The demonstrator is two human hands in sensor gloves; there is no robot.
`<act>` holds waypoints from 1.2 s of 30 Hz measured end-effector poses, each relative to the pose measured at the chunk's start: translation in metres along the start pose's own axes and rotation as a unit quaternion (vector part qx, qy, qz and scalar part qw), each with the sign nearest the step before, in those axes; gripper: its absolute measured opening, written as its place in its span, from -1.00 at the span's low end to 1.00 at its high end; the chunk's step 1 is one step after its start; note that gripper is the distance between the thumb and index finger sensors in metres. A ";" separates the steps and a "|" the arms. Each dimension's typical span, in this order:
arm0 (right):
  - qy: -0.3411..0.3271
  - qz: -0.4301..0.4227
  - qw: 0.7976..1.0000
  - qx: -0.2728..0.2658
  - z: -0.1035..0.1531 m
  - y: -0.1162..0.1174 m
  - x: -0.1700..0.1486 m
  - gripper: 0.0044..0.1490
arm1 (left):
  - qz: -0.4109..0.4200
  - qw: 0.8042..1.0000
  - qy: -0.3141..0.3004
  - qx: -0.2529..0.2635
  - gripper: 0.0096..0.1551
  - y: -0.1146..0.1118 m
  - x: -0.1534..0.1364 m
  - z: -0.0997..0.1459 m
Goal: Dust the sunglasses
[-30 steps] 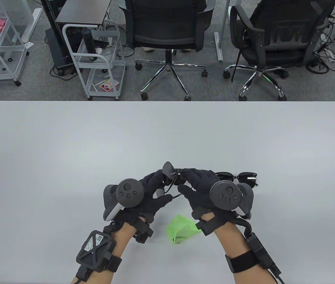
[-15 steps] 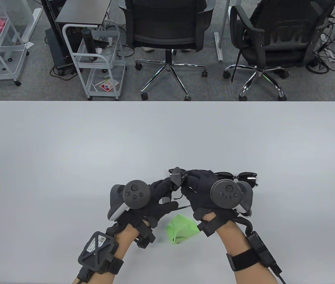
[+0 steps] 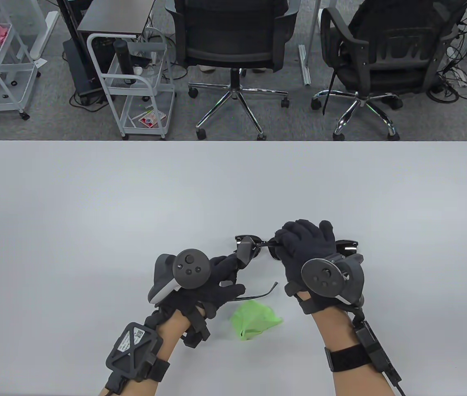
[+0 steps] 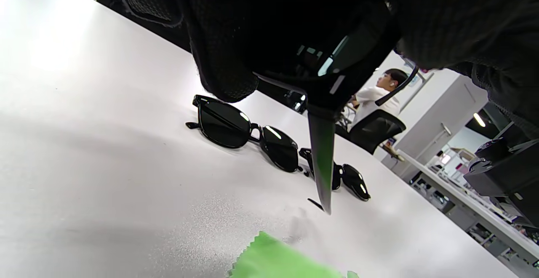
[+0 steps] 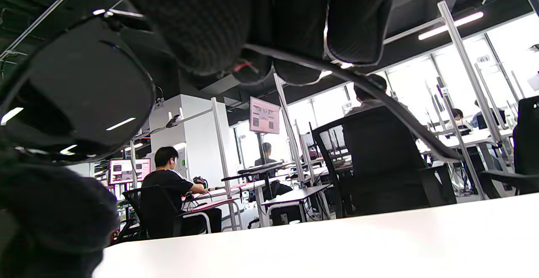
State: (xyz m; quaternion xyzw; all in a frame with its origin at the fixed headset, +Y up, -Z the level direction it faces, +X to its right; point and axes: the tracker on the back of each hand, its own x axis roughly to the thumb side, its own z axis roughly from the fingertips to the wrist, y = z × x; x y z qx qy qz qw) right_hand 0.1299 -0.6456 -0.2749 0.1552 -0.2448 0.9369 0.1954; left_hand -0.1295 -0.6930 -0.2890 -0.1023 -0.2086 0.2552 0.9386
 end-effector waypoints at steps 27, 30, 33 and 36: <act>-0.197 0.082 0.973 0.094 0.013 0.033 0.084 -0.45 | 0.414 0.906 0.090 0.006 -0.04 -0.011 -0.037 0.002; -0.195 0.073 0.973 0.097 0.012 0.035 0.083 -0.46 | 0.387 0.918 0.086 0.014 -0.02 -0.008 -0.037 0.003; -0.192 0.061 0.974 0.101 0.011 0.036 0.081 -0.47 | 0.395 0.914 0.087 0.009 -0.02 -0.010 -0.036 0.004; -0.199 0.071 0.972 0.102 0.010 0.034 0.081 -0.50 | 0.402 0.912 0.087 0.001 -0.02 -0.013 -0.036 0.003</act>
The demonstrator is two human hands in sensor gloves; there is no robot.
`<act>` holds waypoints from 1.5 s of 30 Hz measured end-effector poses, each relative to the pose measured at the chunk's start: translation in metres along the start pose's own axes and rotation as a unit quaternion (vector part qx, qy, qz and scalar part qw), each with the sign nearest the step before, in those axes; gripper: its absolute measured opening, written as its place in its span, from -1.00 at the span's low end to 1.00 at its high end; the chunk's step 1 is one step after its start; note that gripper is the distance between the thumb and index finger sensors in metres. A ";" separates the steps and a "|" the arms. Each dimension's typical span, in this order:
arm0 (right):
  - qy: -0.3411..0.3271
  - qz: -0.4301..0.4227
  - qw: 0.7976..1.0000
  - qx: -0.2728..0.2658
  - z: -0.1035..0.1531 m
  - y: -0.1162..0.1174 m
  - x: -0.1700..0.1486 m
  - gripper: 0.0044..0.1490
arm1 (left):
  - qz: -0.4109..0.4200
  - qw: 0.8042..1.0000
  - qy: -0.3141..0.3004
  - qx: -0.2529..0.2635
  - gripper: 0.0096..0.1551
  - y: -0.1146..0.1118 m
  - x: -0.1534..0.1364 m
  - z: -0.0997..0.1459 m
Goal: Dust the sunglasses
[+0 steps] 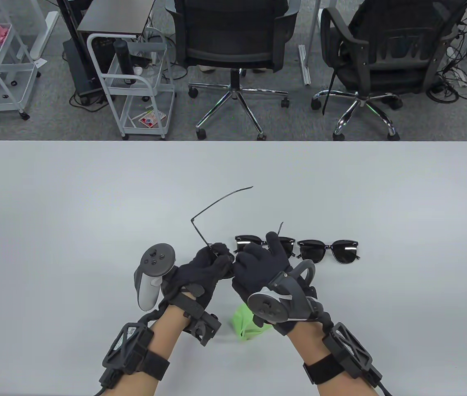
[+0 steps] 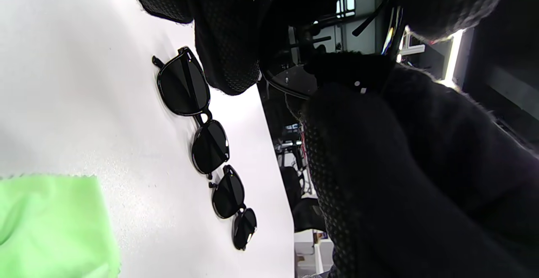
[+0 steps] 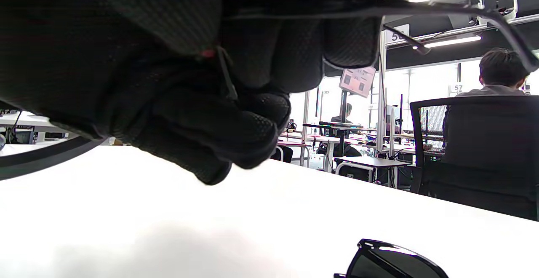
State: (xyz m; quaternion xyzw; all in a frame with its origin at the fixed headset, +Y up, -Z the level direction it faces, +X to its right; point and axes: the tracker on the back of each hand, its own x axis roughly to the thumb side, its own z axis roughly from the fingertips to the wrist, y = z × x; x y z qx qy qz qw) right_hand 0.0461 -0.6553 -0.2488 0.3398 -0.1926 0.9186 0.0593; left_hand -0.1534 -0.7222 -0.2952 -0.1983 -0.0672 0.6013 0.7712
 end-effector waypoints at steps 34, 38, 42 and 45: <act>0.049 -0.313 0.941 0.117 0.012 -0.004 -0.067 -0.49 | -0.746 0.583 -0.256 0.196 0.30 -0.026 0.059 0.031; 0.054 -0.312 0.941 0.117 0.013 -0.004 -0.070 -0.49 | -0.751 0.571 -0.266 0.196 0.21 -0.029 0.062 0.033; 0.077 -0.271 0.959 0.044 0.016 -0.012 -0.069 -0.37 | -0.746 0.584 -0.247 0.206 0.16 -0.024 0.062 0.031; 0.054 -0.166 0.982 -0.071 0.017 -0.033 -0.058 -0.23 | -0.745 0.587 -0.217 0.229 0.15 -0.015 0.061 0.029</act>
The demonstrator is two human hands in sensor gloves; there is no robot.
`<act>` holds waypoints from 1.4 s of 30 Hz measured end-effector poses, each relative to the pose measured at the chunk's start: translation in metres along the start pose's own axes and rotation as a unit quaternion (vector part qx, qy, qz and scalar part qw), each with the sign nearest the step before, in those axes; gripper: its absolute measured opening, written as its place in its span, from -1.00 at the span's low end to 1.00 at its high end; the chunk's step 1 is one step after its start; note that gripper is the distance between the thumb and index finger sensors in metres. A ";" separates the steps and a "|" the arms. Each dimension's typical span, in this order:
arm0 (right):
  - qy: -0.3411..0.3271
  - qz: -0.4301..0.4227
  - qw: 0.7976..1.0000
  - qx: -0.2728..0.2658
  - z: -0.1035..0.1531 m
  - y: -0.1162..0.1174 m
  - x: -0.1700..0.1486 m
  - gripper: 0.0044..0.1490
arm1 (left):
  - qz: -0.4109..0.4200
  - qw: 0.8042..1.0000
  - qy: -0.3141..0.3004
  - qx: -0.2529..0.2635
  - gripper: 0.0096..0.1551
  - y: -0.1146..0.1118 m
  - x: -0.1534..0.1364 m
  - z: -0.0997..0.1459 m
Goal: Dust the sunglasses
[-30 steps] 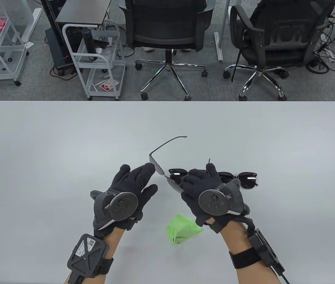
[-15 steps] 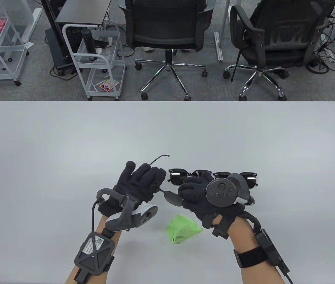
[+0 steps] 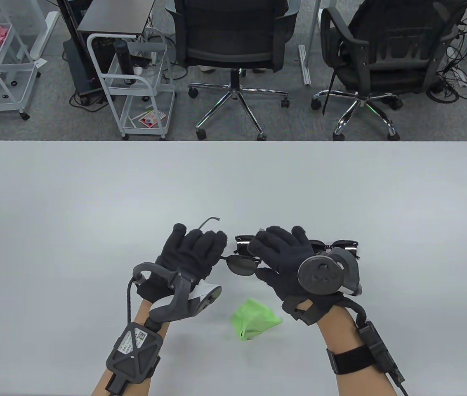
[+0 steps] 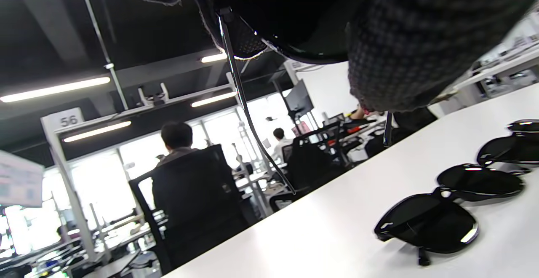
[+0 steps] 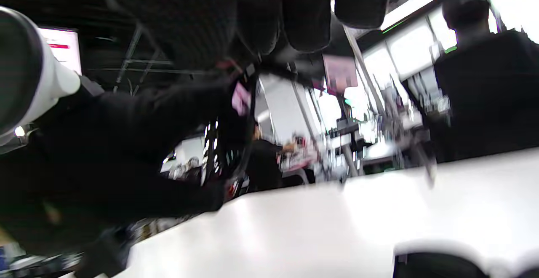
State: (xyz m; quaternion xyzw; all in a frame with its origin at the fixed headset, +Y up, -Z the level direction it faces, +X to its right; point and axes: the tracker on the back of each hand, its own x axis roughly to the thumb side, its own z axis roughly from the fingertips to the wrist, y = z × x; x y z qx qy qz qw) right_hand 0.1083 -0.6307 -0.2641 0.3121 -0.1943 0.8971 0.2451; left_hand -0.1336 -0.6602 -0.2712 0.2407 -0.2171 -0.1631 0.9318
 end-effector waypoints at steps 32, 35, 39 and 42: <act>0.271 -0.325 0.905 0.040 0.019 0.051 -0.048 -0.53 | 0.104 0.983 0.146 -0.035 0.14 -0.002 -0.031 0.005; 0.288 -0.377 0.880 -0.010 0.026 0.048 -0.056 -0.51 | 0.118 0.982 0.143 -0.032 0.14 0.001 -0.029 0.005; 0.301 -0.438 0.846 -0.034 0.030 0.053 -0.058 -0.45 | 0.110 0.987 0.117 -0.031 0.14 0.005 -0.017 0.003; 0.294 -0.540 0.787 -0.049 0.032 0.063 -0.055 -0.43 | 0.112 0.988 0.104 -0.028 0.14 0.008 -0.006 0.002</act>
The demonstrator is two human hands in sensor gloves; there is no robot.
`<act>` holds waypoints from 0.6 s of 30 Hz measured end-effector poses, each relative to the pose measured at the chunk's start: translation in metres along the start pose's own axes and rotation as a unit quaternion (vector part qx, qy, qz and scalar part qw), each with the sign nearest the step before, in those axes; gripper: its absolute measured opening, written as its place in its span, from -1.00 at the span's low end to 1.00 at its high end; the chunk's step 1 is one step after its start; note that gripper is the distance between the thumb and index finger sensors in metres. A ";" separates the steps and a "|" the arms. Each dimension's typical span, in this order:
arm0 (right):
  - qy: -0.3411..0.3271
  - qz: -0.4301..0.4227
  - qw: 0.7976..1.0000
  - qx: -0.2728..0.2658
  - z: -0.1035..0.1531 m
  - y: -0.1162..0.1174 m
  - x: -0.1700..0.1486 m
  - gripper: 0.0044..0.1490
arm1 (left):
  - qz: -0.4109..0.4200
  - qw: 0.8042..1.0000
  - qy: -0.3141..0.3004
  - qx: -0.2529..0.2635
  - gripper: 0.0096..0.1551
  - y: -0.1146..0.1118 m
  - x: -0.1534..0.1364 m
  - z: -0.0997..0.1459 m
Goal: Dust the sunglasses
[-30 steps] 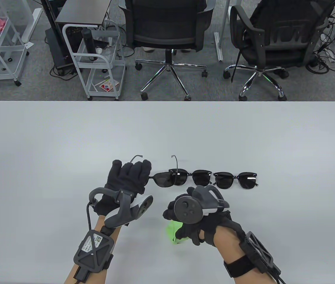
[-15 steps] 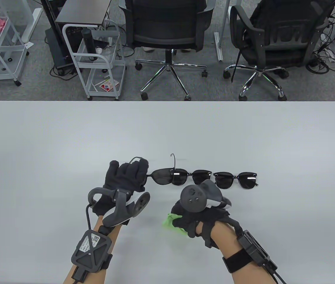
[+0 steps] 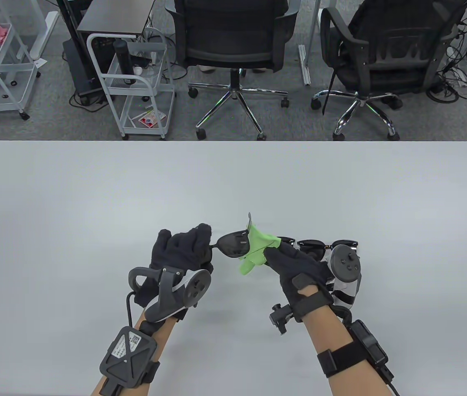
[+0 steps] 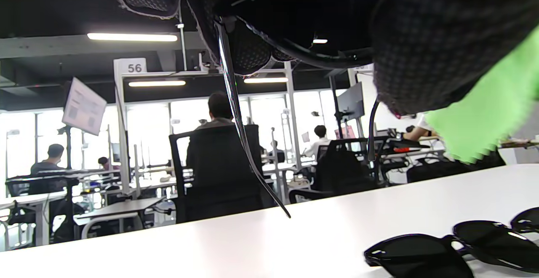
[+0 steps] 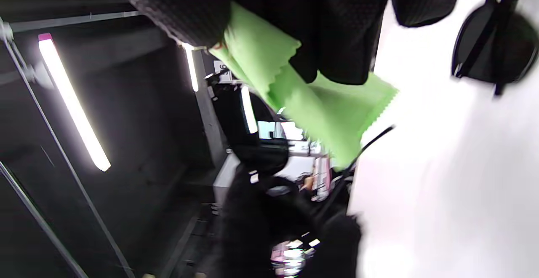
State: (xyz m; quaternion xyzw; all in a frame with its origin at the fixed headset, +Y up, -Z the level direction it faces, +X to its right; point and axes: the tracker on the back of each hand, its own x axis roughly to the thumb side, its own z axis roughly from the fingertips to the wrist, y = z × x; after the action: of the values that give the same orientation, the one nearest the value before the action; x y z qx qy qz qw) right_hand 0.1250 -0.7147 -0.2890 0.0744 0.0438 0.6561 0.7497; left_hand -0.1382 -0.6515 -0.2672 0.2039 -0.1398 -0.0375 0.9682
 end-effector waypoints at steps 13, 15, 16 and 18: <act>-0.083 -0.117 0.988 0.052 -0.003 0.011 0.001 -0.34 | 0.050 0.999 -0.002 0.007 0.15 0.007 0.002 0.001; -0.094 -0.097 0.989 0.067 -0.004 0.010 0.004 -0.39 | 0.060 0.998 -0.003 0.008 0.15 0.008 0.003 0.001; -0.106 -0.064 0.989 0.078 -0.004 0.010 0.008 -0.35 | 0.060 0.998 -0.003 0.008 0.15 0.008 0.003 0.002; -0.111 -0.040 0.989 0.093 -0.004 0.011 0.010 -0.28 | 0.058 0.998 -0.003 0.008 0.15 0.008 0.002 0.002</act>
State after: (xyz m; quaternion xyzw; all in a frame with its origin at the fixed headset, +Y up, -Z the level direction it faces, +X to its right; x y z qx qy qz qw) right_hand 0.1150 -0.7029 -0.2912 0.2145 0.0241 0.6062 0.7654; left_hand -0.1369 -0.6454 -0.2619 0.2036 -0.1545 0.0190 0.9666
